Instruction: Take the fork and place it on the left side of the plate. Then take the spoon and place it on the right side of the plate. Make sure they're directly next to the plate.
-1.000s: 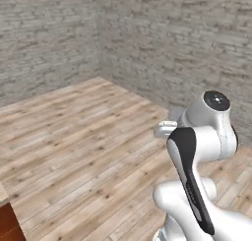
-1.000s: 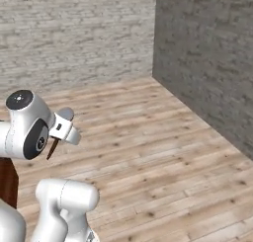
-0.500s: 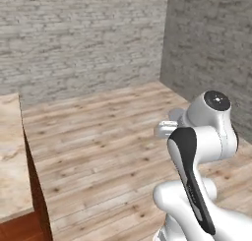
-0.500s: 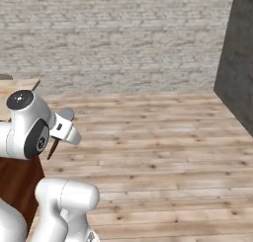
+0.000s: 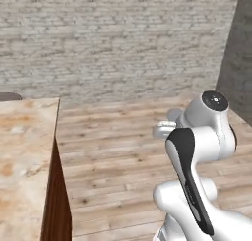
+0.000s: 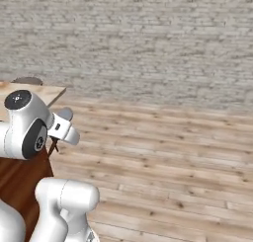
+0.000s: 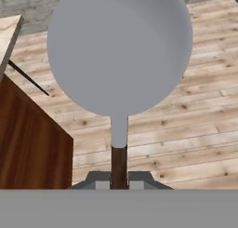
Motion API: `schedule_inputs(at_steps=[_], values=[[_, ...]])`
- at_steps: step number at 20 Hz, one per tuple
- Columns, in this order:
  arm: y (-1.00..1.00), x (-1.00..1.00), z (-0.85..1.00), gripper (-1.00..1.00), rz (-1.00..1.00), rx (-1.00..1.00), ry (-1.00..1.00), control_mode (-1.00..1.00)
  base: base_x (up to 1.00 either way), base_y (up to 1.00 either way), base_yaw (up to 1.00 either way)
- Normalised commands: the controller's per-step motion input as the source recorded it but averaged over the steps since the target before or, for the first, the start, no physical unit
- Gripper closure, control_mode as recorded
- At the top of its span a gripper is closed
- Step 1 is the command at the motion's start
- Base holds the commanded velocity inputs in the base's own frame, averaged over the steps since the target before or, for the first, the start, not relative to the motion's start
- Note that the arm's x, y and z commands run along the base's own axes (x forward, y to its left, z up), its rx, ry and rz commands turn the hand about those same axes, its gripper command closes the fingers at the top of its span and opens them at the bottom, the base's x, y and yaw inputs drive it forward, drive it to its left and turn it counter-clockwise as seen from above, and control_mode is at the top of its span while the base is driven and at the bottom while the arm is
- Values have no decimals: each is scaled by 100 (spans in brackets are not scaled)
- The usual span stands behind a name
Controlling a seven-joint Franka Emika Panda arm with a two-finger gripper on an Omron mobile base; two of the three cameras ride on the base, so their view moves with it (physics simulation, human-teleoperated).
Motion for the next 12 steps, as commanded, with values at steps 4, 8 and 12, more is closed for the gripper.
schedule_inputs(at_steps=[4, 8, 12], values=[[0, 0, 0, 100, 0, 0, 0, 100, 81, -57, 33], [0, 0, 0, 100, 0, 0, 0, 100, 81, -54, 34], [0, 0, 0, 100, 0, 0, 0, 100, 81, -51, 35]])
